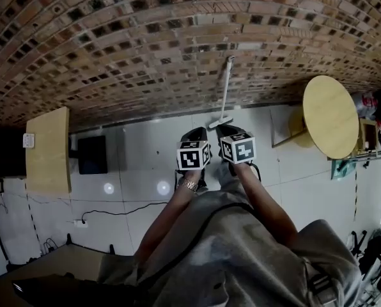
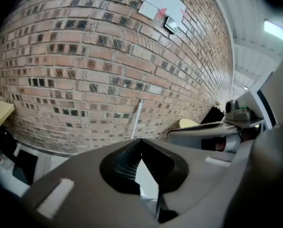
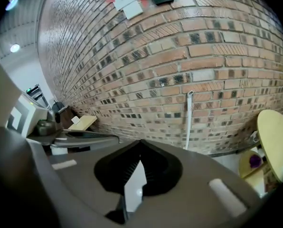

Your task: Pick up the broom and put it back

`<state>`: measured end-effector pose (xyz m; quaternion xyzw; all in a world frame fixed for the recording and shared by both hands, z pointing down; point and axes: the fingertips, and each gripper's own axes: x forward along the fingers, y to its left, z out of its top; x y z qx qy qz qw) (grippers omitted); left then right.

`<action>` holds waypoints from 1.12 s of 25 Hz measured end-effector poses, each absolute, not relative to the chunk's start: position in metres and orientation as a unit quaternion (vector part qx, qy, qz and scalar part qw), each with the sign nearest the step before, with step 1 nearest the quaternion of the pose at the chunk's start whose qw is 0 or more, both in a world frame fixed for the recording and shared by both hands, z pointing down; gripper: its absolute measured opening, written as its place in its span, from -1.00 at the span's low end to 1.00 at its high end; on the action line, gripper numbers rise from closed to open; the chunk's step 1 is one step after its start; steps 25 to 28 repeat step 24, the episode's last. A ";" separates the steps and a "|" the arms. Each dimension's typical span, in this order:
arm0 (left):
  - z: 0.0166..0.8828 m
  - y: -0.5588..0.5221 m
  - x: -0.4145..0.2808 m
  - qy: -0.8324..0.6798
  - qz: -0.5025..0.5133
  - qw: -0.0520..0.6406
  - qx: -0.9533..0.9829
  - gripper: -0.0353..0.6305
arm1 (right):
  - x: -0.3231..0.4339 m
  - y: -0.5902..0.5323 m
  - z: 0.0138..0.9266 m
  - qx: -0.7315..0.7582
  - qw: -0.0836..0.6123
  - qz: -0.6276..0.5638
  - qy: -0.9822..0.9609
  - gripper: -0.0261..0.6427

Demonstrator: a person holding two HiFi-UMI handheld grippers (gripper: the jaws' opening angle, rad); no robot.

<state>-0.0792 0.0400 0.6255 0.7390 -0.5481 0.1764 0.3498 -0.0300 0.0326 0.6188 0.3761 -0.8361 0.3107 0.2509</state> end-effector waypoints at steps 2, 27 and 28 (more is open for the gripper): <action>0.619 0.042 -0.071 -0.547 0.172 0.345 0.743 -0.97 | -0.026 0.040 0.608 0.375 0.254 0.299 -0.840 -1.00; 0.568 0.017 0.009 -0.540 0.159 0.287 0.775 -0.96 | 0.037 0.022 0.579 0.387 0.255 0.284 -0.839 -1.00; 0.568 0.017 0.009 -0.540 0.159 0.287 0.775 -0.96 | 0.037 0.022 0.579 0.387 0.255 0.284 -0.839 -1.00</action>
